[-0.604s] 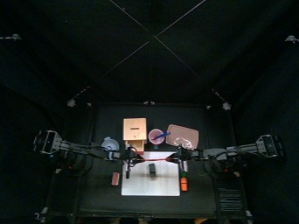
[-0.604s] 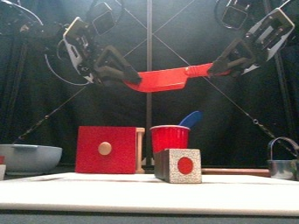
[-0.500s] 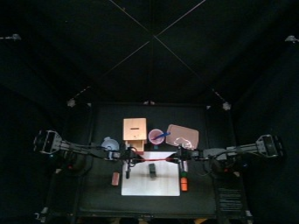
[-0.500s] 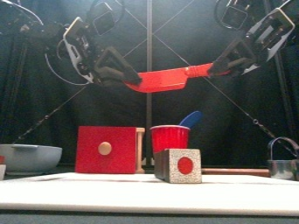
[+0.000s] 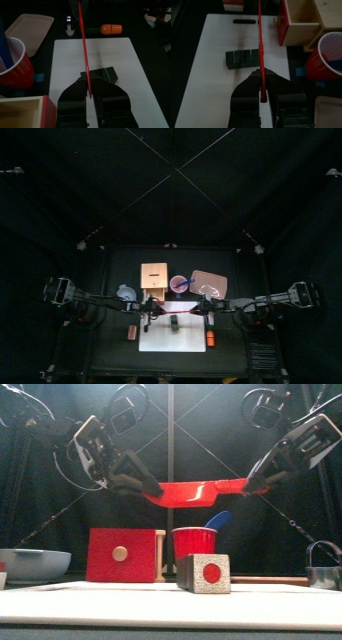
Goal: Place sushi on board then cut the sushi with the knife then place the pieces on the plate
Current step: Cut the sushi into 4 pieces
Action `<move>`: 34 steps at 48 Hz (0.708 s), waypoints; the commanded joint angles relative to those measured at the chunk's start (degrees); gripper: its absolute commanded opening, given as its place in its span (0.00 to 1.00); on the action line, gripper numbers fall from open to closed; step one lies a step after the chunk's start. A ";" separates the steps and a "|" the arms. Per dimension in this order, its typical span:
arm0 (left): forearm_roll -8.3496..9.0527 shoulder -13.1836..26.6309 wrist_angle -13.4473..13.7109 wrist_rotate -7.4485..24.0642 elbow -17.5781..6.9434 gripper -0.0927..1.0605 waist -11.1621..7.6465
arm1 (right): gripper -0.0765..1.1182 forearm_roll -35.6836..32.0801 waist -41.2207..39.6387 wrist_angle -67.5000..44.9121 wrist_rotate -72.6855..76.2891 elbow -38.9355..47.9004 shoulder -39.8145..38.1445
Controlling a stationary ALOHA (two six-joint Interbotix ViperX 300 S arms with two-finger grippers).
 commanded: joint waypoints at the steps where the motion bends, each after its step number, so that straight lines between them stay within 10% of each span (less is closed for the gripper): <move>1: -1.05 1.93 -0.35 0.00 -2.46 0.45 -1.67 | 0.40 -0.35 -0.26 1.14 -0.18 -0.88 0.44; 16: -5.98 5.36 -1.05 0.00 -2.99 0.44 -5.19 | 0.40 -0.26 0.18 2.29 -0.09 -0.44 1.32; 23: -8.26 7.56 -8.70 0.79 -1.41 0.43 -6.59 | 0.40 -0.53 0.35 2.20 -0.26 0.09 1.67; 28: -10.63 10.37 -14.15 4.39 -1.58 0.43 -7.82 | 0.40 -0.79 0.26 1.93 -0.26 0.26 2.29; 34: -15.38 12.39 -13.36 10.37 -2.64 0.43 -8.61 | 0.40 -1.58 0.26 1.85 -0.18 0.26 3.60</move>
